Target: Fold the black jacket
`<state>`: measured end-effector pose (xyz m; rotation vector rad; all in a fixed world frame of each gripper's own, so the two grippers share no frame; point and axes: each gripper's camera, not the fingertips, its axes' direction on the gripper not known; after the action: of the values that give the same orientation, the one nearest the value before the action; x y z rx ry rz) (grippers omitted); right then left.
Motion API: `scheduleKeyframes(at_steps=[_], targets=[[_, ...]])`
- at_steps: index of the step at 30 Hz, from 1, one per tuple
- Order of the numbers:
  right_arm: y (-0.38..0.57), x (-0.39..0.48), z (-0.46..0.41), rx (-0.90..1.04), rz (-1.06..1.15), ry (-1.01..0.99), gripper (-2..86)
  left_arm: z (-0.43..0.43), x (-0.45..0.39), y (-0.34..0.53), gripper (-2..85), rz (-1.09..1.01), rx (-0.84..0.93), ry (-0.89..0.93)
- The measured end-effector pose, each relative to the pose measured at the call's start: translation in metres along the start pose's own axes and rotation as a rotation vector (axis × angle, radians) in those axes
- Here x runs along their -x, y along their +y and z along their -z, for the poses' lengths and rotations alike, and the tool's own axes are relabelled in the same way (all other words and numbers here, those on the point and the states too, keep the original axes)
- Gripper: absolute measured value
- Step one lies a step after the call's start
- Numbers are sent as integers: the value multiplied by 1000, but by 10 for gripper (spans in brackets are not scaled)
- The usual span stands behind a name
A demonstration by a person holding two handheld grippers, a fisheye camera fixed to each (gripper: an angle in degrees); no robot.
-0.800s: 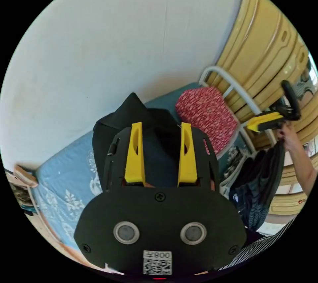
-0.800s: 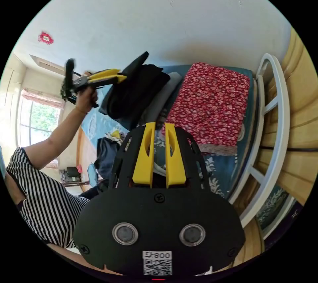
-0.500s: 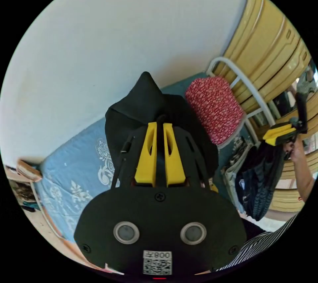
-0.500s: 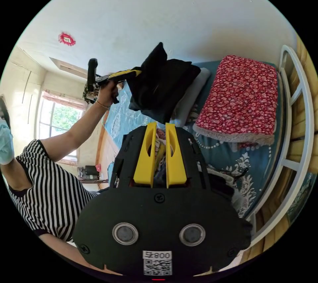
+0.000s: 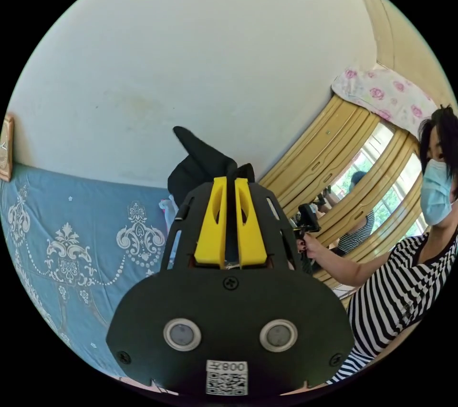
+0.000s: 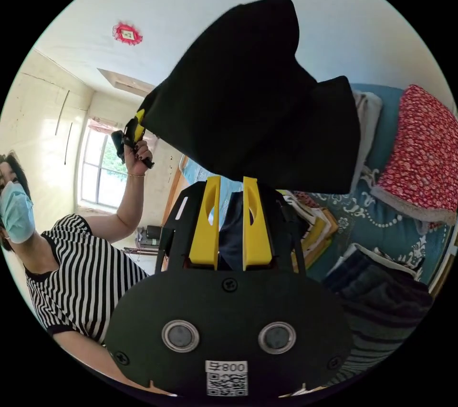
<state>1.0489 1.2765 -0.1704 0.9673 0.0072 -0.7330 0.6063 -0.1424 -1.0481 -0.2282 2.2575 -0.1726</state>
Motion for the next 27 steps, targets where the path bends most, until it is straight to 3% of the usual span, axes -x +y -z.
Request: scheduleKeyframes(at_steps=[6, 15, 22, 27], targets=[[1, 59, -144, 146, 6, -75, 77, 144, -25, -14, 24, 21, -129, 82], [38, 153, -327, 263, 21, -209, 76, 348, -115, -41, 23, -176, -66, 55], [49, 194, -413, 317, 55, -320, 76, 511, -215, -30, 24, -366, -76, 18], [19, 250, -437, 235, 229, -387, 77, 609, -314, -3, 25, -459, -65, -104]])
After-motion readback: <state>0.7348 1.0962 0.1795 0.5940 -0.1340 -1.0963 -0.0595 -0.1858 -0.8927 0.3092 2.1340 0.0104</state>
